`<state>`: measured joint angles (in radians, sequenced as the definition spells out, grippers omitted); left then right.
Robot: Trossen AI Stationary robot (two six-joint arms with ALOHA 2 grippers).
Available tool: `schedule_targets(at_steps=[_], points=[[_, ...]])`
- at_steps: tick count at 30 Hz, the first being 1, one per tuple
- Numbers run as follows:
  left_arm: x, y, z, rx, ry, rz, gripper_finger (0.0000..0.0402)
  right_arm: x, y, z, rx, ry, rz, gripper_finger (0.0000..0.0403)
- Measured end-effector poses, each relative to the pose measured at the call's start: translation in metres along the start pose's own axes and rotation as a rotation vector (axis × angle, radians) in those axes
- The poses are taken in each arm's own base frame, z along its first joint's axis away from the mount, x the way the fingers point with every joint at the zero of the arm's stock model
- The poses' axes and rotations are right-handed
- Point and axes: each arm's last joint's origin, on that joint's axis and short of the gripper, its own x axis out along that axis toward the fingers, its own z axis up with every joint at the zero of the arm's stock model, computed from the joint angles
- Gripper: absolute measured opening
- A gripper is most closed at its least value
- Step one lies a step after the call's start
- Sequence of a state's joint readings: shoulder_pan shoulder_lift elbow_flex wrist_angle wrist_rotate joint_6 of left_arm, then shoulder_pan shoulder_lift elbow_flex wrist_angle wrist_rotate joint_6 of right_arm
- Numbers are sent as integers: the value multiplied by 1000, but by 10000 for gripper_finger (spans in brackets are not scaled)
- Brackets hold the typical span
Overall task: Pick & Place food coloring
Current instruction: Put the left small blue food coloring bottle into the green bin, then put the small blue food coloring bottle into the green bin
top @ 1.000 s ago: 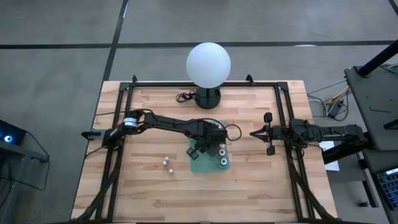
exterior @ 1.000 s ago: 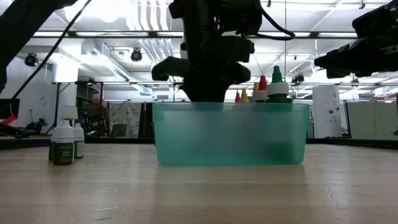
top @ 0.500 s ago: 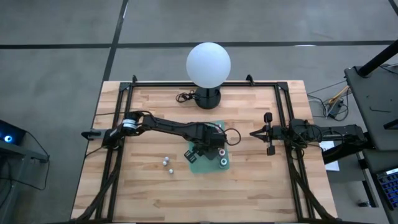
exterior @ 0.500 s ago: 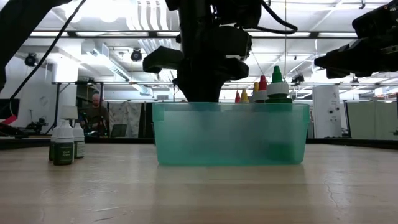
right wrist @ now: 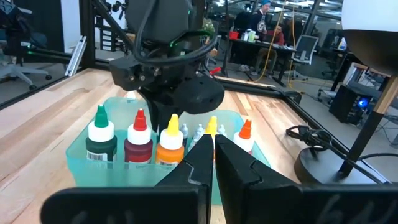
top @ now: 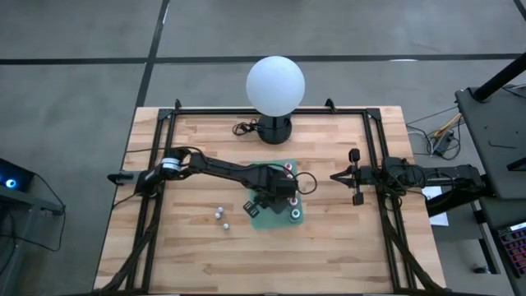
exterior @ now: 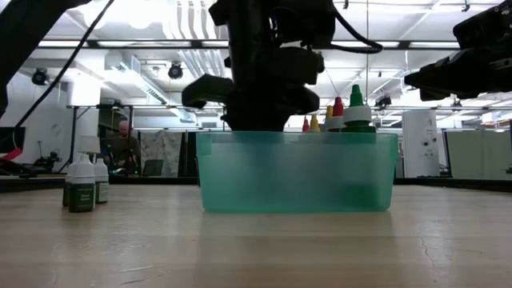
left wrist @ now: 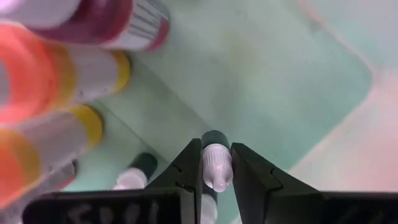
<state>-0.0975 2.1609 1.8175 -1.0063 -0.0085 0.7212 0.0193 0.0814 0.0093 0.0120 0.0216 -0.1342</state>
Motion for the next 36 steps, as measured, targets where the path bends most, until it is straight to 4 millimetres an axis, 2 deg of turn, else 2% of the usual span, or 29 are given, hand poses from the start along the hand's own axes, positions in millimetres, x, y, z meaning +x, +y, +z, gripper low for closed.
schedule_targets(at_steps=[10, 24, 36], points=[[13, -4, -4, -6, -3, -20, 42, 0, 0, 0, 1, 0, 0, 9], [14, -4, -4, -9, -7, -16, 43, 0, 0, 0, 2, 0, 0, 9], [14, -3, -5, -17, -4, -13, 109, 0, 0, 0, 2, 0, 0, 9]])
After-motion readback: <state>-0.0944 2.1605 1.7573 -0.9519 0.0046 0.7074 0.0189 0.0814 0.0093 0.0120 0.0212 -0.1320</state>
